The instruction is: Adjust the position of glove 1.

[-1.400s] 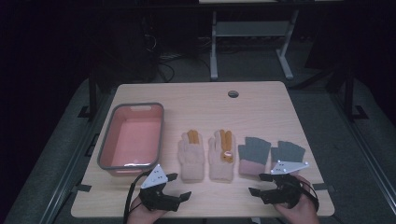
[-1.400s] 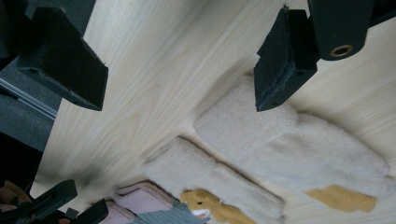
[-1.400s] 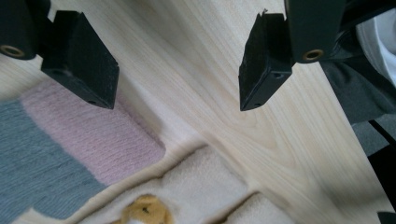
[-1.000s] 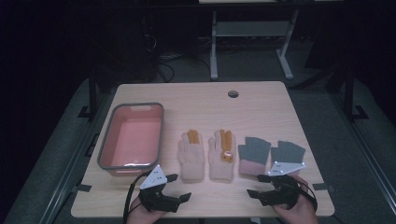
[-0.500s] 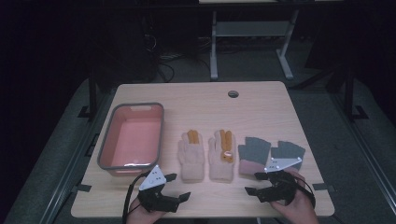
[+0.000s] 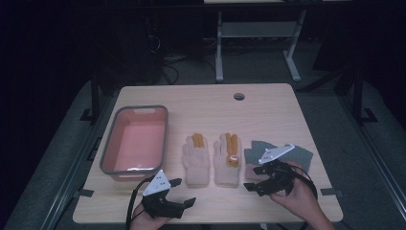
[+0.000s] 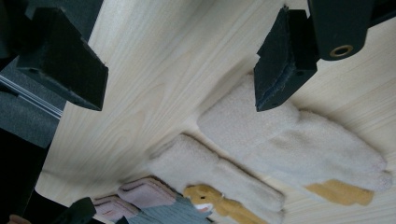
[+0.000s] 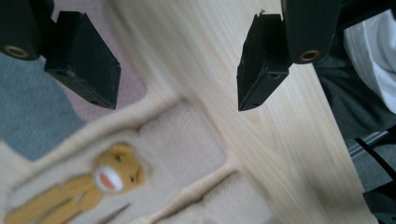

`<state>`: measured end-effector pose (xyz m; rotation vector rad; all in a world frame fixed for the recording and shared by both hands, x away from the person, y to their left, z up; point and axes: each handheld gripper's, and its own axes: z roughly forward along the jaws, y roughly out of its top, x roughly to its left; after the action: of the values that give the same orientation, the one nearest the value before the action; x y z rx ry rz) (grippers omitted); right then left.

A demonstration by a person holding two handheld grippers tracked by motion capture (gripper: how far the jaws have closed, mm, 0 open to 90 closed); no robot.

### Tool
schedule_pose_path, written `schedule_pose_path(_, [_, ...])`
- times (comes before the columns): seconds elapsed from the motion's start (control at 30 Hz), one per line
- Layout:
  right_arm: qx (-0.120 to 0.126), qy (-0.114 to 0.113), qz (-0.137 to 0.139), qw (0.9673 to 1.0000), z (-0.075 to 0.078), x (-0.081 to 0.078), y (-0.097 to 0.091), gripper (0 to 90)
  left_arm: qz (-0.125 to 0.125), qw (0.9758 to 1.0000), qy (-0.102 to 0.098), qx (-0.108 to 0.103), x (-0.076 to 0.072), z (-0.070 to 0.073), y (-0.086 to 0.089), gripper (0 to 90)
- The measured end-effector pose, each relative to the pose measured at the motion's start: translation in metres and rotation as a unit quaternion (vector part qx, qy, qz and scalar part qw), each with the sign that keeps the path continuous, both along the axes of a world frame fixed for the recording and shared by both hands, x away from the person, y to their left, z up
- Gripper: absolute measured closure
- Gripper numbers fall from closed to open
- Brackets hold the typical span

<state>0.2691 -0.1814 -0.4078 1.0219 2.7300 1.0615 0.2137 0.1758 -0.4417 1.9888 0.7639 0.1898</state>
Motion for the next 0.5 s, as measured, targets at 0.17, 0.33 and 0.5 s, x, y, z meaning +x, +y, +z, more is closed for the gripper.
schedule_pose_path(0.17, [-0.014, 0.003, 0.012, 0.9998, 0.006, 0.012, 0.014, 30.4, 0.002, 1.0, -0.002, 0.0, 0.0, 0.0, 0.001, 17.9])
schedule_pose_path(0.33, [-0.017, -0.002, 0.009, 0.9998, 0.011, 0.021, 0.02, 30.4, 0.003, 1.0, -0.001, -0.005, 0.001, 0.0, 0.002, 17.8])
schedule_pose_path(0.5, [-0.019, -0.003, 0.011, 0.9998, 0.015, 0.029, 0.024, 30.5, 0.004, 1.0, 0.0, -0.006, 0.001, 0.001, 0.002, 17.9])
